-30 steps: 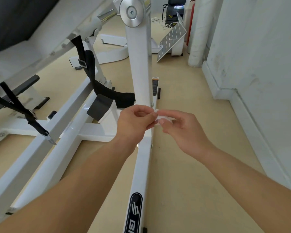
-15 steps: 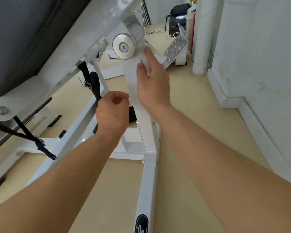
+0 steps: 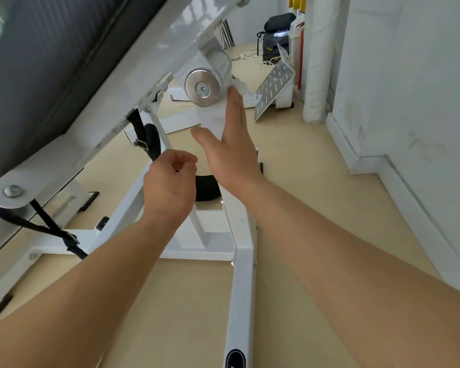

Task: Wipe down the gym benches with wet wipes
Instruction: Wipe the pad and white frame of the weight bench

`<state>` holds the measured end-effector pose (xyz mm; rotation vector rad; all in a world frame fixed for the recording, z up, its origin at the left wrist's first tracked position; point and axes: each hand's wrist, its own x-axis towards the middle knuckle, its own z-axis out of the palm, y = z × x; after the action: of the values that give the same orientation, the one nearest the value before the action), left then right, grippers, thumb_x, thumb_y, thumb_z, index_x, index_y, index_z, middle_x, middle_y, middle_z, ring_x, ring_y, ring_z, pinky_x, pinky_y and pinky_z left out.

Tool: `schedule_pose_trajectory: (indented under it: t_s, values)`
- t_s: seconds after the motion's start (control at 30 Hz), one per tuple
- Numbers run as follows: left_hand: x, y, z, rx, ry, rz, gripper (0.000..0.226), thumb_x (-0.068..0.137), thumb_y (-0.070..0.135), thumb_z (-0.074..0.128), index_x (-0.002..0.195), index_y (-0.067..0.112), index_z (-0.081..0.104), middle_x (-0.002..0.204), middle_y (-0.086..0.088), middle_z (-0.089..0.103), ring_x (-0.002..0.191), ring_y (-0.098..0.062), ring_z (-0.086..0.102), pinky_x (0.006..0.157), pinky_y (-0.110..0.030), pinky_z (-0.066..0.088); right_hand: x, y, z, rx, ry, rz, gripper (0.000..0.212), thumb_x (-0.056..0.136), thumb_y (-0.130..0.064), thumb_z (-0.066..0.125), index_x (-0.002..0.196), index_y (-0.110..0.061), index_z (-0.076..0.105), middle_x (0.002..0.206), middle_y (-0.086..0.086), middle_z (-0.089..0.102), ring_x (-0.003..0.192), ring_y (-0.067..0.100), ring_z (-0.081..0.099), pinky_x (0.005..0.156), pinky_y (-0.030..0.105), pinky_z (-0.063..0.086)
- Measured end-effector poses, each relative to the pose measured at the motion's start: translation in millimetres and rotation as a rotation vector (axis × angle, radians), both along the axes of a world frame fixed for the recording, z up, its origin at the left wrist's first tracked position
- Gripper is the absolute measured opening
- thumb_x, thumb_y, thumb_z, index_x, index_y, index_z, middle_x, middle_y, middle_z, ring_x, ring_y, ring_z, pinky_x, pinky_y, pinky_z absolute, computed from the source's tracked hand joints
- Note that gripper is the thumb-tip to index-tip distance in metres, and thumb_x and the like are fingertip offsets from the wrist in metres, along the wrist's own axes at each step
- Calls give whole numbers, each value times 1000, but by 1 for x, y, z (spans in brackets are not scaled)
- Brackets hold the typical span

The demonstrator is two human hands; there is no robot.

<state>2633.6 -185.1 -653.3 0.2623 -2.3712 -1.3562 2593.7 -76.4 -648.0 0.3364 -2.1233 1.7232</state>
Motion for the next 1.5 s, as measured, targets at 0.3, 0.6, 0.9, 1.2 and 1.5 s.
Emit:
schedule_pose_trajectory:
  t_s: [0.3, 0.6, 0.9, 1.2, 1.5]
  values:
    - [4, -1, -38, 56, -100, -2, 19, 97, 19, 51, 102, 25, 69, 97, 7, 69, 93, -19, 66, 88, -44, 57, 13, 4, -99, 138, -156, 9, 95, 92, -23, 62, 160, -26, -5, 167, -15, 2, 150, 7, 13, 119, 36, 27]
    - [4, -13, -57, 71, -148, 7, 23, 96, 17, 47, 103, 25, 68, 99, 5, 69, 90, -19, 67, 89, -46, 57, 5, 4, -78, 126, -55, -31, 81, 100, -32, 53, 161, -19, 1, 167, -8, 9, 148, 9, 18, 107, 24, 23]
    - [7, -10, -108, 84, -220, 23, 22, 101, 17, 48, 109, 19, 68, 98, 7, 66, 89, -16, 66, 85, -37, 57, 14, 8, -178, 356, -236, -65, 86, 97, -25, 53, 160, -22, -6, 167, -12, 7, 145, 23, 29, 115, 47, 33]
    - [14, -17, -134, 72, -265, 8, 25, 101, 15, 46, 114, 17, 68, 107, 4, 68, 90, -14, 65, 84, -34, 55, 3, 0, -140, 141, -129, -113, 88, 89, -21, 60, 159, -19, 8, 164, -10, 19, 144, 15, 27, 108, 28, 32]
    - [17, -12, -142, 28, -262, -27, 18, 102, 23, 51, 110, 22, 67, 100, 7, 68, 89, -13, 67, 86, -37, 59, 18, 10, -180, 259, -221, -183, 59, 94, -34, 45, 151, -22, 36, 142, -7, 54, 128, 18, 51, 103, 43, 47]
